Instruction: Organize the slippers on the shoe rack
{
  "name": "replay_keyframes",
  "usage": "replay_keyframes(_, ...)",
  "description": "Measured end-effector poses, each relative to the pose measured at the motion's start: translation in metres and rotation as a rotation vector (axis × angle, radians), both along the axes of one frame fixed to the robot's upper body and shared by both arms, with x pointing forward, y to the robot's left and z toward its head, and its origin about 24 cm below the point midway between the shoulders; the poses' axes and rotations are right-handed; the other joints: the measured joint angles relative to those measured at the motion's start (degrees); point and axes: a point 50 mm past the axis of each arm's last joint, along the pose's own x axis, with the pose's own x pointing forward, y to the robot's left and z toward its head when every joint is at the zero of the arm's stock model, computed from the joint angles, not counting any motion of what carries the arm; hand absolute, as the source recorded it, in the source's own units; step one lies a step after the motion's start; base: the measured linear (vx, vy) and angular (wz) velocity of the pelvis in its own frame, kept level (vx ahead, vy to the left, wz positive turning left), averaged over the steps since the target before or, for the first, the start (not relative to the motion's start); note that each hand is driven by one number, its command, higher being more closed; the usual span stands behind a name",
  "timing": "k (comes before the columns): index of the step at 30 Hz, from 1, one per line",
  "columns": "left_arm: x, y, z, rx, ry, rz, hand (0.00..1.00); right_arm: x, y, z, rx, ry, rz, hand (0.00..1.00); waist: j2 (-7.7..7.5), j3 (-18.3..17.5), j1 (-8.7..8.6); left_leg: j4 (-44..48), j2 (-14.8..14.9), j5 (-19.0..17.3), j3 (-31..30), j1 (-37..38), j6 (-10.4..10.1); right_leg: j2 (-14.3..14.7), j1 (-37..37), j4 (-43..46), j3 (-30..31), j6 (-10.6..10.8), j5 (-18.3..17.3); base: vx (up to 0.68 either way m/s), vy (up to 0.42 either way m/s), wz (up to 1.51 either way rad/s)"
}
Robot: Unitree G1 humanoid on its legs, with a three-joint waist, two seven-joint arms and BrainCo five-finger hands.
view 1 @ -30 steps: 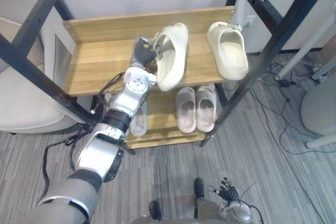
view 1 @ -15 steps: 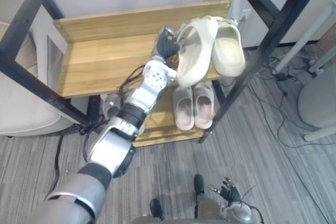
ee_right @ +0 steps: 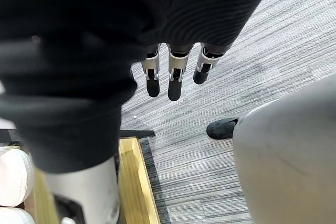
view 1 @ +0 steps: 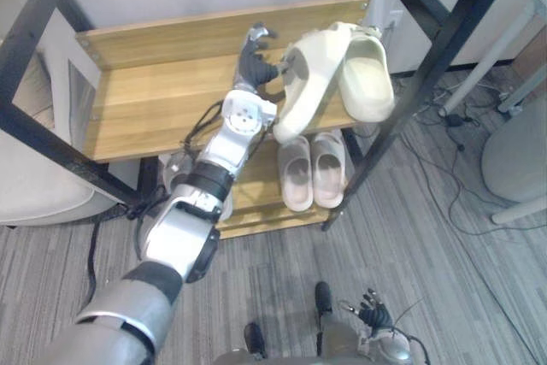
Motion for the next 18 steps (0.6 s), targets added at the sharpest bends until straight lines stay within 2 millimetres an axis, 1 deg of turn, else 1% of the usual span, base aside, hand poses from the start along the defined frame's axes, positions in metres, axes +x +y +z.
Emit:
replay_keyframes(12, 0.002, 0.007, -0.003, -0.021, 0.019, 0.017, 1.00, 0.000, 0.000, 0.000, -0.002, -0.002, 0.001, 0.00, -0.01, -0.01, 0.08, 0.06, -0.09, 0.04, -0.96, -0.55, 0.04, -0.13, -0.04, 0.00, -0.75, 0.00, 0.00, 0.00, -0.008, 0.03)
replay_keyframes(18, 0.005, 0.022, -0.011, -0.007, 0.054, 0.062, 1.00, 0.000, -0.001, 0.000, -0.003, -0.001, 0.001, 0.00, 0.12, -0.08, 0.02, 0.06, -0.40, 0.05, -1.08, -0.12, 0.03, 0.04, 0.47, -0.02, -1.37, -0.20, -0.12, 0.00, -0.002, 0.01)
